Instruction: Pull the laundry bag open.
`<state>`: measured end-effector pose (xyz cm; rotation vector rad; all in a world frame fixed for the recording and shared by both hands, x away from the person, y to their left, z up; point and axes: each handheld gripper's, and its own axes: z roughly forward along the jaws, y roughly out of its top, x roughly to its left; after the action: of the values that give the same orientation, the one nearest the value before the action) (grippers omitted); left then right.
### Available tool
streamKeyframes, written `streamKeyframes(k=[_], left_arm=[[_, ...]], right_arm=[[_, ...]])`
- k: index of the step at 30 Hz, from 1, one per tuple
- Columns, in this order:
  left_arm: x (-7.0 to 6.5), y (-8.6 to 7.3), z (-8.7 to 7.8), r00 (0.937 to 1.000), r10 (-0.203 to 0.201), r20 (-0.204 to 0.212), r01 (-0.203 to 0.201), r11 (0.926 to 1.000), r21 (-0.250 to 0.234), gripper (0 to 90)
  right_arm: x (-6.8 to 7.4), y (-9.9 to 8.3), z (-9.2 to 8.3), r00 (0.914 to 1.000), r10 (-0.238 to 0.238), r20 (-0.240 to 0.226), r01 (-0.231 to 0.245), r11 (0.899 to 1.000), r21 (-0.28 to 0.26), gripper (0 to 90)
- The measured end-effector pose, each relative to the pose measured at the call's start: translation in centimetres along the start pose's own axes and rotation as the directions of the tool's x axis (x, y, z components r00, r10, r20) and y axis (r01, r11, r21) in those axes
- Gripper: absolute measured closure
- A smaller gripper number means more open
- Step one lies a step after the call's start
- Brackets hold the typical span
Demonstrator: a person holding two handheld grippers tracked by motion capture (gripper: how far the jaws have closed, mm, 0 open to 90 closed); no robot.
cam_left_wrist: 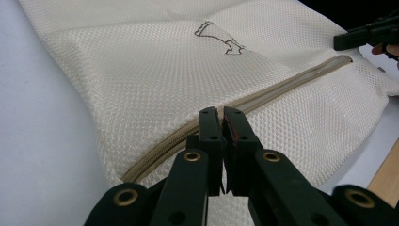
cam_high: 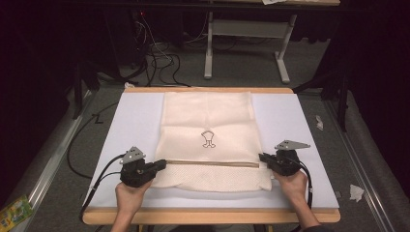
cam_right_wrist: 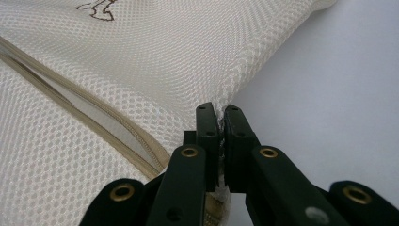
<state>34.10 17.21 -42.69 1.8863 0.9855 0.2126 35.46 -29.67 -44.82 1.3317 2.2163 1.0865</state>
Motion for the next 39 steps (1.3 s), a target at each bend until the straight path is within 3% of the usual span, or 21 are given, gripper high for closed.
streamKeyframes(k=[19, 39], left_arm=[[0.8, -0.4, -0.5, 0.9997, -0.025, -0.005, 0.025, 0.9995, -0.021, 87.0], [2.2, -0.8, -2.4, 0.9967, -0.060, -0.053, 0.058, 0.9973, -0.046, 87.0]], right_arm=[[0.3, 0.1, 0.1, 1.0000, 0.003, -0.006, -0.003, 1.000, -0.004, 87.8], [0.1, 0.1, 0.0, 1.0000, 0.005, -0.003, -0.005, 1.000, -0.007, 87.8]])
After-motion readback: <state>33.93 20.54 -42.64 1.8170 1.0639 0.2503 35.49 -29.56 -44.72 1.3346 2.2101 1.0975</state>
